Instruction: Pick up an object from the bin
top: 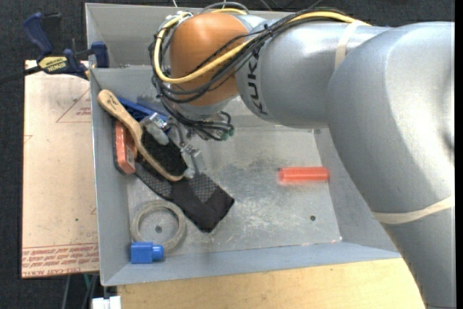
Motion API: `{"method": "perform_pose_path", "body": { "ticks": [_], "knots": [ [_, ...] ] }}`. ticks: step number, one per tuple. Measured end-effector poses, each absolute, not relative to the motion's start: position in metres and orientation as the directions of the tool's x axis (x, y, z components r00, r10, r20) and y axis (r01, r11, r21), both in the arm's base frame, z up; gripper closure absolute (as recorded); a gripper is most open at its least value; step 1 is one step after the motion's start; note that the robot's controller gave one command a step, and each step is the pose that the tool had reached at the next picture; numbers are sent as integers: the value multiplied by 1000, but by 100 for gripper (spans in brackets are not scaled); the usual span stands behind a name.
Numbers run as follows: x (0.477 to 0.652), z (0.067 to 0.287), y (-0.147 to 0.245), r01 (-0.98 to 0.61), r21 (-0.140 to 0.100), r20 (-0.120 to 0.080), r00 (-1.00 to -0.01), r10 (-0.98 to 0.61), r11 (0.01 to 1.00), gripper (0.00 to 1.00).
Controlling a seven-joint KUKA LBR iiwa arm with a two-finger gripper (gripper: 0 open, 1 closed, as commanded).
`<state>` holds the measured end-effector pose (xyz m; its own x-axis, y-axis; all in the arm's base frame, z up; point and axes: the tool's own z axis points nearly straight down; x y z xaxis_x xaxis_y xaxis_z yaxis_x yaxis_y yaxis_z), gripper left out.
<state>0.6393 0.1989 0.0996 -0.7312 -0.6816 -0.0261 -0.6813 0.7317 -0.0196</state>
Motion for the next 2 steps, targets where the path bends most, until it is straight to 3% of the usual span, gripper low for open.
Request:
{"method": "perform_pose_path", "body": {
  "ticks": [1,2],
  "knots": [
    [658,97,196,-891,-39,-26,-452,-892,452,0],
    [651,98,200,-783,-35,-25,-621,-783,622,0]
  ]
}}
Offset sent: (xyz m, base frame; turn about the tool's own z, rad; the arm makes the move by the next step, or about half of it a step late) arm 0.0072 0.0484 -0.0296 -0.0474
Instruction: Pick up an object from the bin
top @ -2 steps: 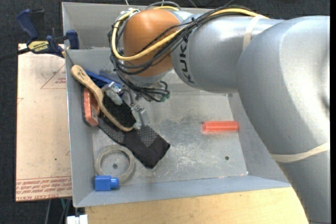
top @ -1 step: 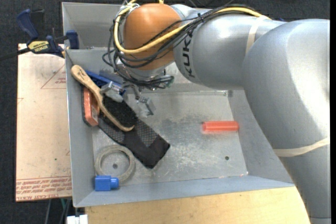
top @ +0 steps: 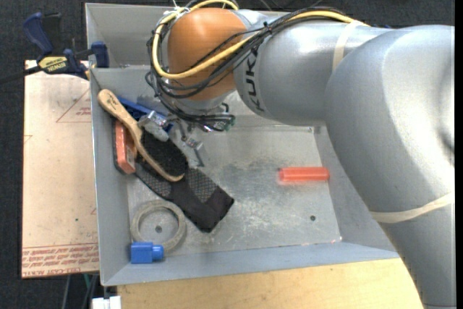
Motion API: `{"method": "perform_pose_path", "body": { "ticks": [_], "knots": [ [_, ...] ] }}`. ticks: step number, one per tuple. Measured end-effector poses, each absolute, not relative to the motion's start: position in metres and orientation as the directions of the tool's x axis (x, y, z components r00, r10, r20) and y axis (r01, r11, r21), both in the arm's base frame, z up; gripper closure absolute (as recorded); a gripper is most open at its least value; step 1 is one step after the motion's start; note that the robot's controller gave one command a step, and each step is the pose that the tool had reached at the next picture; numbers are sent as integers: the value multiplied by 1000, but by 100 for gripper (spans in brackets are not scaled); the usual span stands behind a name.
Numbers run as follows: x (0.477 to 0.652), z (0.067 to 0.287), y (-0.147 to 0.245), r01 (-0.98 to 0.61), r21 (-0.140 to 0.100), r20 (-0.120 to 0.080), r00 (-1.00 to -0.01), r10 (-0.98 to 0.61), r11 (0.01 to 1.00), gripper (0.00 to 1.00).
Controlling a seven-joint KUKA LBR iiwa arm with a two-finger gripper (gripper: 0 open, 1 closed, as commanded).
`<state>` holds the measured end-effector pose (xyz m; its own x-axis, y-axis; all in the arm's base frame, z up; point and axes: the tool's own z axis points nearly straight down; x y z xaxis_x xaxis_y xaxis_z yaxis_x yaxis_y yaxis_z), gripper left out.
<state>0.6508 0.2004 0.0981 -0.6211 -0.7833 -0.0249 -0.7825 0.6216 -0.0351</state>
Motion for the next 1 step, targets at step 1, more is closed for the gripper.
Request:
{"method": "perform_pose_path", "body": {
  "ticks": [1],
  "knots": [
    [653,98,200,-835,-46,-28,-547,-837,548,0]
  ]
}}
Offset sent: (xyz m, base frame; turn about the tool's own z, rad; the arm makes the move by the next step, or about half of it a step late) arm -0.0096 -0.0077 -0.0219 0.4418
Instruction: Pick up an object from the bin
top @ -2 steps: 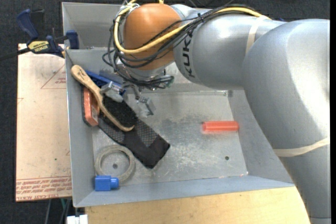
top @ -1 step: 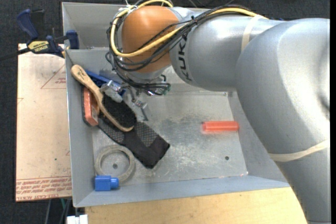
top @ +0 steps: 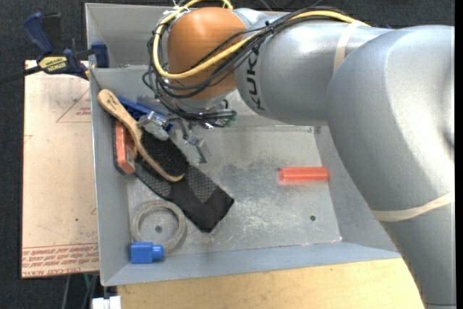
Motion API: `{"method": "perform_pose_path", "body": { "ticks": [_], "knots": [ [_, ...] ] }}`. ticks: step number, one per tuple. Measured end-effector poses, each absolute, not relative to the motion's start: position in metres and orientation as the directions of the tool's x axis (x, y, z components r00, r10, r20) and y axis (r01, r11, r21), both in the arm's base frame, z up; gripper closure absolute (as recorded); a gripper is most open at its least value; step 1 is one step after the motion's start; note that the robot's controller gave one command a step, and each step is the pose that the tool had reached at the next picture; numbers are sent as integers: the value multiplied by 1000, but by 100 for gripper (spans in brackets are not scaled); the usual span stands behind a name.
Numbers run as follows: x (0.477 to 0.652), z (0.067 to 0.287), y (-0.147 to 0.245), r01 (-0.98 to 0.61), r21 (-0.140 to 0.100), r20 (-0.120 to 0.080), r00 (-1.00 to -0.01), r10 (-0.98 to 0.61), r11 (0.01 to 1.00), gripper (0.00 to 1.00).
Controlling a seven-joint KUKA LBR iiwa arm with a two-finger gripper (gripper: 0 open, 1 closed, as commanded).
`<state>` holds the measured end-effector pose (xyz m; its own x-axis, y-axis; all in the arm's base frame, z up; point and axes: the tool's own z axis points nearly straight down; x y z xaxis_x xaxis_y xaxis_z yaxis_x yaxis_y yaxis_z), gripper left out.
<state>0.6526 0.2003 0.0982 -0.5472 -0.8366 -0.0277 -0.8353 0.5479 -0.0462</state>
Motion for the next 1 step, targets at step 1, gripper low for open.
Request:
{"method": "perform_pose_path", "body": {
  "ticks": [1],
  "knots": [
    [650,95,201,-668,-33,-36,-742,-669,743,0]
  ]
}}
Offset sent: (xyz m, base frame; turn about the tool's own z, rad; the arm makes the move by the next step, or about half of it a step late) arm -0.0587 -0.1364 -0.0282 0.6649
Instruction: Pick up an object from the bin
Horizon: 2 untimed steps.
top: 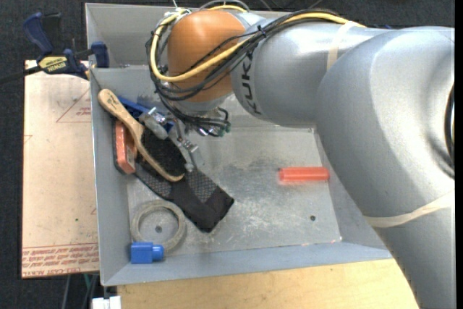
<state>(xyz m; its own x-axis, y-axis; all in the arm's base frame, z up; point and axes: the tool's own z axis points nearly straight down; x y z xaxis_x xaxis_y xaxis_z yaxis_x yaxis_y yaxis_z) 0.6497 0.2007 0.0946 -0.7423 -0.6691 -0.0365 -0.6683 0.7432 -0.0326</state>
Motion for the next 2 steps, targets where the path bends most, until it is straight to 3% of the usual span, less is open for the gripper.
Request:
{"method": "perform_pose_path", "body": {
  "ticks": [1,2],
  "knots": [
    [617,78,128,-504,-20,-45,-862,-505,863,0],
    [617,74,130,-401,-18,-50,-915,-401,916,0]
  ]
}}
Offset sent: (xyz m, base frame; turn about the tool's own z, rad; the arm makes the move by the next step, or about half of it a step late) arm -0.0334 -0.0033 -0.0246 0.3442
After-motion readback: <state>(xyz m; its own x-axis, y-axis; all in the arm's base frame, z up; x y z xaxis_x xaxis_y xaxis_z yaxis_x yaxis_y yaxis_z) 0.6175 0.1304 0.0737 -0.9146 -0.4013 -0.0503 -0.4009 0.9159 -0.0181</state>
